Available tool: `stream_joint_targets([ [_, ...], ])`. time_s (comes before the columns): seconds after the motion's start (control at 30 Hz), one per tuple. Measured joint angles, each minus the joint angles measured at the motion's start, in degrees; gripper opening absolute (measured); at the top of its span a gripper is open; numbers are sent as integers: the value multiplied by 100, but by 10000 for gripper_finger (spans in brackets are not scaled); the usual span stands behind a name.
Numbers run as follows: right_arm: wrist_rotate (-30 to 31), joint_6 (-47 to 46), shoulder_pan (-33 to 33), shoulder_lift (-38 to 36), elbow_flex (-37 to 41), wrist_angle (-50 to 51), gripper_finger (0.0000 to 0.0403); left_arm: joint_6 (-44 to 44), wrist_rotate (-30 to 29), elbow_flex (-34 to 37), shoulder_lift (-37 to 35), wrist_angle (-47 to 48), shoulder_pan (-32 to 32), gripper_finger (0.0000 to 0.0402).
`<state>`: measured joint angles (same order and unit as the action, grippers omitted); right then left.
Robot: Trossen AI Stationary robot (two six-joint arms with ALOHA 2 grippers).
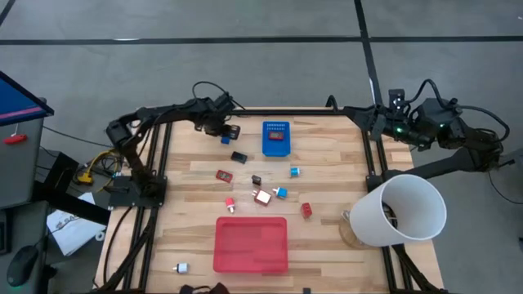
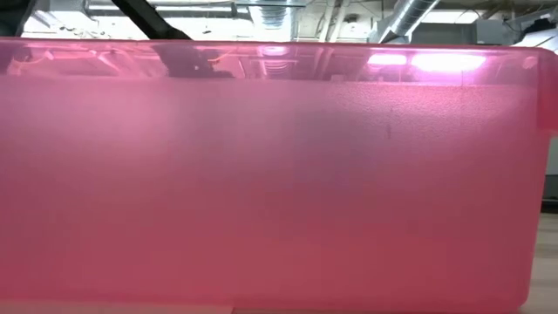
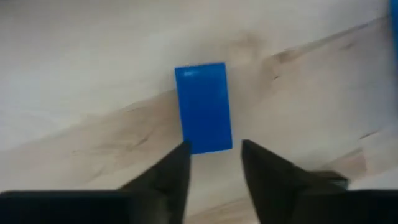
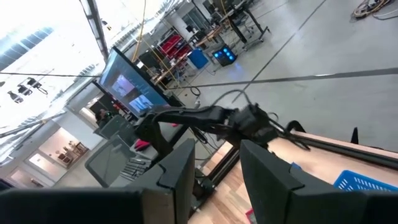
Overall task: Pick & Place Office items
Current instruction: Put the blue digital clock into the blue bin
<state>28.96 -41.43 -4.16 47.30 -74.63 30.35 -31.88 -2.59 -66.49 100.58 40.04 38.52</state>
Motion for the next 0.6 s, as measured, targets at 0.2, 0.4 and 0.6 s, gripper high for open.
stream_joint_targets([
  [0.2,-39,-147,0,1,0,2,123,321,-302,-362,522,11,-67,241],
  [0.4,-38,-149,-114,1,0,1,123,466,-401,-517,812,99,-56,260],
  [0.6,-38,-150,-125,-1,0,4,123,617,-392,-517,1097,105,-56,248],
])
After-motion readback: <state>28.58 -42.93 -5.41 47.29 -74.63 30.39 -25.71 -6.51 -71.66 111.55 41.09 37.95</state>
